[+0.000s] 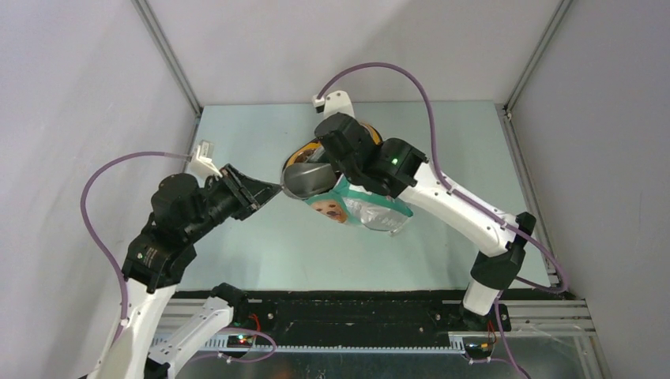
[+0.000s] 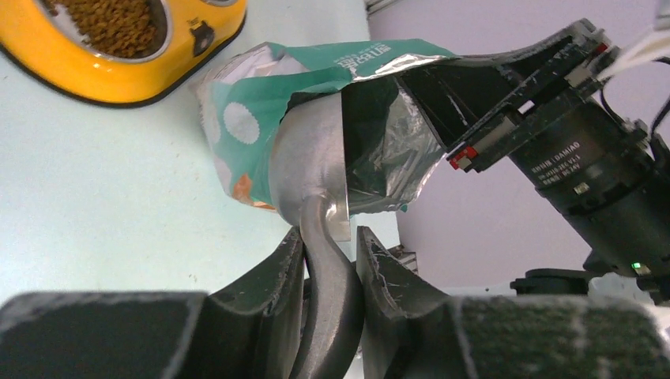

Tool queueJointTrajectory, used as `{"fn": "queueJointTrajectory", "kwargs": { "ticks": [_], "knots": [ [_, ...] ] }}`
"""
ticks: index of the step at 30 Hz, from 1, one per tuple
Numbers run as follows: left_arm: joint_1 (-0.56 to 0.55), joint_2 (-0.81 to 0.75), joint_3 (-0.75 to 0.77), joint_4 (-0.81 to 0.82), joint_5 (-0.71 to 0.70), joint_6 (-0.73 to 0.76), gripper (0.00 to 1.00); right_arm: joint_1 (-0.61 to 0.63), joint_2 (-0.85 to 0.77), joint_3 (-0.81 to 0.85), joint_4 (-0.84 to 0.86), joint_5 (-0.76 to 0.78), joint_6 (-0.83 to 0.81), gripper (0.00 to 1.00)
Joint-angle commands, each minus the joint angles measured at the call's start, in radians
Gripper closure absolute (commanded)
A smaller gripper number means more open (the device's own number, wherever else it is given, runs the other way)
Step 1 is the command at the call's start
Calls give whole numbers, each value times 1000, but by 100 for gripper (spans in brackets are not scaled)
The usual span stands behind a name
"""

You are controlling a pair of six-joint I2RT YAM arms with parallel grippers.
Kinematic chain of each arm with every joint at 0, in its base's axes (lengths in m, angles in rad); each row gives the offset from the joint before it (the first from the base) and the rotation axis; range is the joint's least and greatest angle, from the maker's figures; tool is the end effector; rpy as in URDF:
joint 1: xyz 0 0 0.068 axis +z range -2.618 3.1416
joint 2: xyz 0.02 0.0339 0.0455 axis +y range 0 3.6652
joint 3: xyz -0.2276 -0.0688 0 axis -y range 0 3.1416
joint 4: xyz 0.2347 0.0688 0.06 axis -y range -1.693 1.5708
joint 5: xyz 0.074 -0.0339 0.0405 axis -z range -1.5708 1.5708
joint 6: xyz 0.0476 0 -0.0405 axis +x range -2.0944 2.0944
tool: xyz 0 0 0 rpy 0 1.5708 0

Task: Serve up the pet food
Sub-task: Collect the pet food from the pet food bag.

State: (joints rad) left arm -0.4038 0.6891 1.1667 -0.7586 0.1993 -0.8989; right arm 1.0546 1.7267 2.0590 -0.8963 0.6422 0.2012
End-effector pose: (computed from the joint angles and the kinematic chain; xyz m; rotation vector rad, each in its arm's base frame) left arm 0.1261 -0.0641 0.3859 -0.3419 1.9624 -1.0638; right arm 0.1987 0.2924 0.4117 -0.4897 1.9544 0.1077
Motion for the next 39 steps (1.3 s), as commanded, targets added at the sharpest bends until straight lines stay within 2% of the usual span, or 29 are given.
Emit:
{"fn": "queueJointTrajectory", "kwargs": {
  "ticks": [1, 7, 12, 14, 21, 24, 30, 34, 39],
  "knots": [
    [-7, 39, 62, -155, -79, 6, 100, 58, -6, 12, 247, 114, -4, 100],
    [-46, 97, 90, -308, -299, -16, 100, 106, 41, -14, 330, 307, -1, 100],
    [-97, 154, 88, -410, -451, -45, 100, 136, 46, -69, 424, 348, -5, 100],
    [-104, 159, 62, -403, -516, -53, 100, 143, 45, -90, 440, 338, 7, 100],
    [-104, 177, -73, -190, -425, 1, 100, 157, 60, -109, 409, 295, 43, 100],
    [-104, 231, -108, -104, -324, 40, 100, 159, 57, -127, 402, 283, 58, 100],
    [-104, 340, -173, 35, -230, 47, 100, 152, 37, -162, 402, 278, 95, 100],
    [-103, 344, -267, 234, -112, 26, 100, 122, -1, -226, 415, 255, 148, 100],
    [-103, 304, -427, 631, 52, -76, 100, 61, -61, -299, 408, 256, 192, 100]
  ]
}}
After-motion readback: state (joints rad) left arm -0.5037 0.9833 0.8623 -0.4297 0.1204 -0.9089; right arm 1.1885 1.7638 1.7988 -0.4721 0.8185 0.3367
